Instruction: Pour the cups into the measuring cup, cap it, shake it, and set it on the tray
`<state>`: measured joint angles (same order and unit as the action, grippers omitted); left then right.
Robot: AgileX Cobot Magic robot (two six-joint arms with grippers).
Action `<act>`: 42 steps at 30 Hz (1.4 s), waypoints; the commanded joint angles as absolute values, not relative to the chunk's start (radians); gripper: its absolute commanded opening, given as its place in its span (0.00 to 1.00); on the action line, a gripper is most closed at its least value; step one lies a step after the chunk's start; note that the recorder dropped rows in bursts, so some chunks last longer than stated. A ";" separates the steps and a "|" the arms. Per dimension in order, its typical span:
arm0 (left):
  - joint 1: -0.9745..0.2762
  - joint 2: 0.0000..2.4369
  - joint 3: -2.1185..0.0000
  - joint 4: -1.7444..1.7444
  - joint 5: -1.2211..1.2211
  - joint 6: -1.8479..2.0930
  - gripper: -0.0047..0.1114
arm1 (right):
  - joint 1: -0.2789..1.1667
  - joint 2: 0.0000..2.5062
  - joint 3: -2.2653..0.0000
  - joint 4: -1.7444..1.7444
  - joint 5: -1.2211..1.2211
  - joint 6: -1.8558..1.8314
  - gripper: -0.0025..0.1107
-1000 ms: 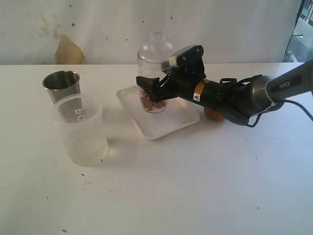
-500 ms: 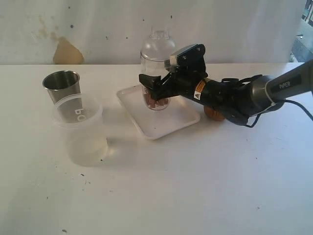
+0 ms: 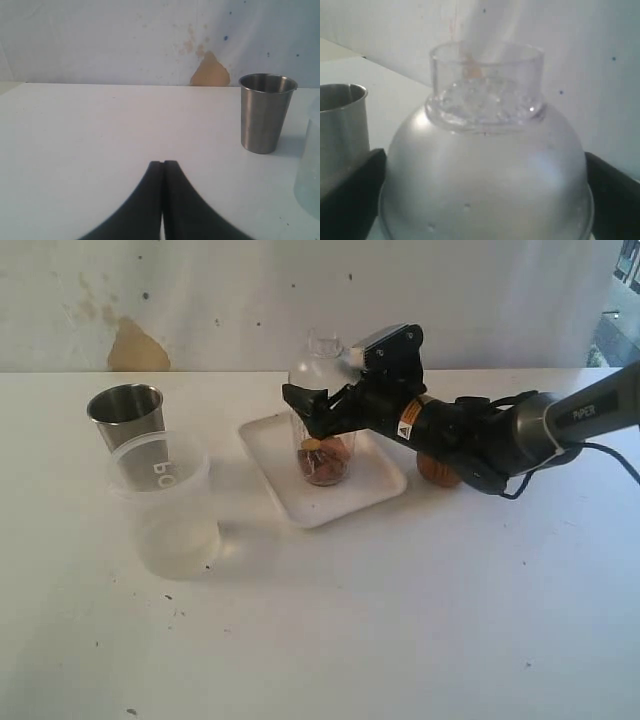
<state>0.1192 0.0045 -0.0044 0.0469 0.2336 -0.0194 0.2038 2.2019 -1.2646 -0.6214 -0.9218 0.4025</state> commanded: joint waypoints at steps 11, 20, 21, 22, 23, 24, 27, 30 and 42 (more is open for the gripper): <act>0.117 0.000 0.000 0.046 0.234 -0.022 0.04 | 0.200 1.925 -1.267 -0.635 -0.881 0.687 0.50; 0.117 0.000 0.000 0.046 0.234 -0.022 0.04 | 0.196 1.497 -1.241 -1.353 -0.467 1.329 0.02; 0.117 0.000 0.000 0.046 0.234 -0.022 0.04 | 0.196 1.452 -1.221 -1.393 -0.469 1.362 0.02; 0.117 0.000 0.000 0.046 0.234 -0.022 0.04 | 0.196 1.386 -1.176 -1.411 -0.478 1.365 0.02; 0.117 0.000 0.000 0.046 0.234 -0.022 0.04 | 0.196 1.321 -1.137 -1.412 -0.475 1.365 0.02; 0.117 0.000 0.000 0.046 0.234 -0.022 0.04 | 0.196 1.245 -1.085 -1.412 -0.464 1.365 0.02; 0.117 0.000 0.000 0.046 0.234 -0.022 0.04 | 0.196 1.044 -0.938 -1.412 -0.316 1.365 0.02; 0.117 0.000 0.000 0.046 0.234 -0.022 0.04 | 0.196 0.820 -0.786 -1.407 -0.251 1.373 0.02; 0.117 0.000 0.000 0.046 0.234 -0.022 0.04 | 0.198 0.421 -0.616 -1.408 -0.274 1.402 0.02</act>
<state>0.1192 0.0045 -0.0044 0.0469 0.2336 -0.0194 0.2032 0.4746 -0.6229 -1.4077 -0.2718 1.3937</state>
